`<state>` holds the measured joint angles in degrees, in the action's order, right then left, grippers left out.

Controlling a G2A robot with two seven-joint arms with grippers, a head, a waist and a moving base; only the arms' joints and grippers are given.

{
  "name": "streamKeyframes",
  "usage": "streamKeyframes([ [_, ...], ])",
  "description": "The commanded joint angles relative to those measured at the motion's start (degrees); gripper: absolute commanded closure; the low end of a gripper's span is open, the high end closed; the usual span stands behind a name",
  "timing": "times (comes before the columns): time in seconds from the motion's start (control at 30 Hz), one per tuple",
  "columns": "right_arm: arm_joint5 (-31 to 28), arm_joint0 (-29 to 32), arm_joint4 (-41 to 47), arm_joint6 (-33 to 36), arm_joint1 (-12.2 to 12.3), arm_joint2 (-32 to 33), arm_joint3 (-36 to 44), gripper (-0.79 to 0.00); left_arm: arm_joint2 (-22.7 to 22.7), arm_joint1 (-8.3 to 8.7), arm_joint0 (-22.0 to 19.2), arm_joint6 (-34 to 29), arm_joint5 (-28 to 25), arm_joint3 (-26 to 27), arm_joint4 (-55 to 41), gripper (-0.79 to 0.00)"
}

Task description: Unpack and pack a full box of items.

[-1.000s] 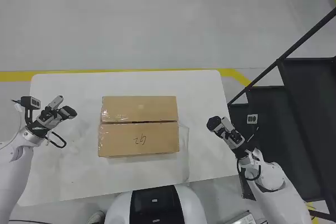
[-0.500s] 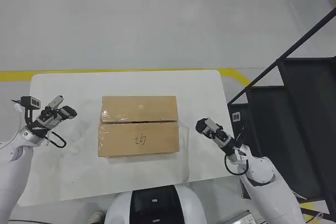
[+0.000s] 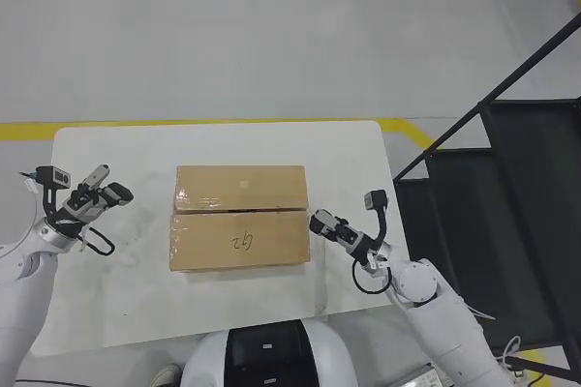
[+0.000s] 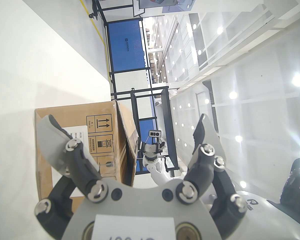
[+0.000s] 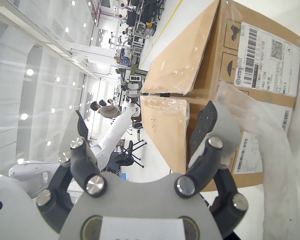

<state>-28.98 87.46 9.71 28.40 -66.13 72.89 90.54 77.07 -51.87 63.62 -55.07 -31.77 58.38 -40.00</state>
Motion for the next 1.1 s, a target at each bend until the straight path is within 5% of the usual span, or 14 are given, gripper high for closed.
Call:
streamKeyframes([
  [0.0, -0.08, -0.69, 0.58, 0.13, -0.13, -0.52, -0.82, -0.785, 0.00, 0.00, 0.00, 0.00, 0.00, 0.00, 0.00, -0.785],
  [0.3, -1.67, -2.60, 7.62, 5.77, -0.34, -1.73, -2.76, -0.785, 0.00, 0.00, 0.00, 0.00, 0.00, 0.00, 0.00, -0.785],
  [0.67, -4.61, -2.26, 20.61, 21.83, 0.63, 0.94, -2.73, -0.785, 0.00, 0.00, 0.00, 0.00, 0.00, 0.00, 0.00, -0.785],
  [1.07, -3.50, 4.19, 14.89, 33.78, 2.03, 0.23, 7.30, -0.785, 0.00, 0.00, 0.00, 0.00, 0.00, 0.00, 0.00, -0.785],
])
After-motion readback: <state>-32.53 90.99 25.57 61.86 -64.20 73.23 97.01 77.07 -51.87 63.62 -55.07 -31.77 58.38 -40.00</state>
